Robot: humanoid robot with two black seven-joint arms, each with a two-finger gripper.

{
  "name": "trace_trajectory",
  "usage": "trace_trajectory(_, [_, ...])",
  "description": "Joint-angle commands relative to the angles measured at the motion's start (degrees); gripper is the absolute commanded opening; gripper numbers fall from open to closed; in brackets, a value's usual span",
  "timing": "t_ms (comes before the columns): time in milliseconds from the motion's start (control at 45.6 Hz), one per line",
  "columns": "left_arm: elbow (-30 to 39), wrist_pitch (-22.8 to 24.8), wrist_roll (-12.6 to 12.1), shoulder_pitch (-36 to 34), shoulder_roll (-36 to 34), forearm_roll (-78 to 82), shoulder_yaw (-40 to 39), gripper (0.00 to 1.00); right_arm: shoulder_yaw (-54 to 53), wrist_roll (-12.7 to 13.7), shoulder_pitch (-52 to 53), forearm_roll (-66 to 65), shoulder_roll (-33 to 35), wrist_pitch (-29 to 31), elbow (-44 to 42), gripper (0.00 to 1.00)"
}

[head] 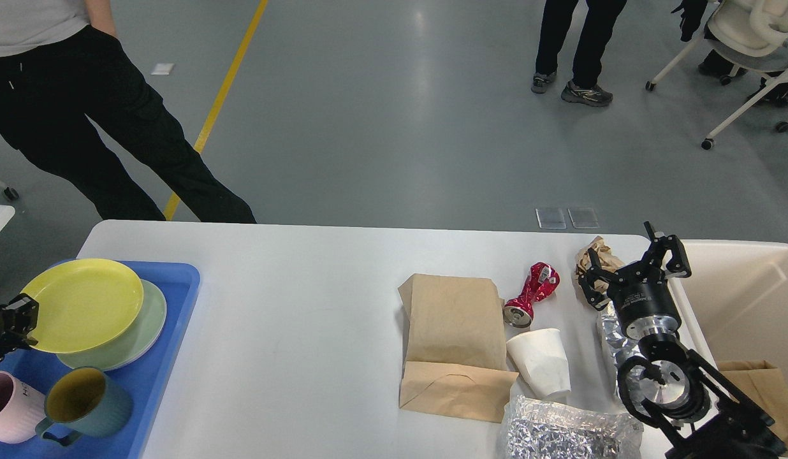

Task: Tidy desktop
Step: 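Move the yellow plate onto the green plate in the blue tray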

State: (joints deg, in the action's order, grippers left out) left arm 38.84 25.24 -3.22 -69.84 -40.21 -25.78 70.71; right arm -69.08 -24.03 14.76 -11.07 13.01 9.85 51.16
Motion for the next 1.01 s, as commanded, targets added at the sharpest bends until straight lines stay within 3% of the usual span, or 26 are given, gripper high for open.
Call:
trace_trajectory(0, [-0.4, -2.2, 0.1, 1.7, 1.2, 0.2, -1.9, 0.0, 0.0, 0.0, 0.0, 0.0, 0.0, 0.0, 0.0, 1.0])
trace_trajectory(372, [-1.5, -4.1, 0.3, 4.0, 3.6, 1.2, -2.7, 0.0, 0.0, 0.0, 0.0, 0.0, 0.0, 0.0, 0.0, 1.0])
trace_trajectory(438, [-1.5, -4.1, 0.3, 4.0, 3.6, 1.2, -3.5, 0.04, 0.0, 0.0, 0.0, 0.0, 0.0, 0.0, 0.0, 1.0])
trace_trajectory(504, [-1.5, -4.2, -0.1, 4.0, 3.6, 1.2, -4.2, 0.17, 0.0, 0.0, 0.0, 0.0, 0.0, 0.0, 0.0, 1.0])
trace_trajectory(657, [-1.5, -7.4, -0.1, 4.0, 3.5, 1.3, -4.2, 0.8, 0.0, 0.0, 0.0, 0.0, 0.0, 0.0, 0.0, 1.0])
trace_trajectory(854, [-1.2, -6.8, -0.3, 3.9, 3.5, 2.0, -4.4, 0.9, 0.0, 0.0, 0.0, 0.1, 0.0, 0.0, 0.0, 1.0])
trace_trajectory(986, [-1.2, -7.5, -0.1, 3.7, 3.5, 2.0, -4.4, 0.91, 0.0, 0.0, 0.0, 0.0, 0.0, 0.0, 0.0, 1.0])
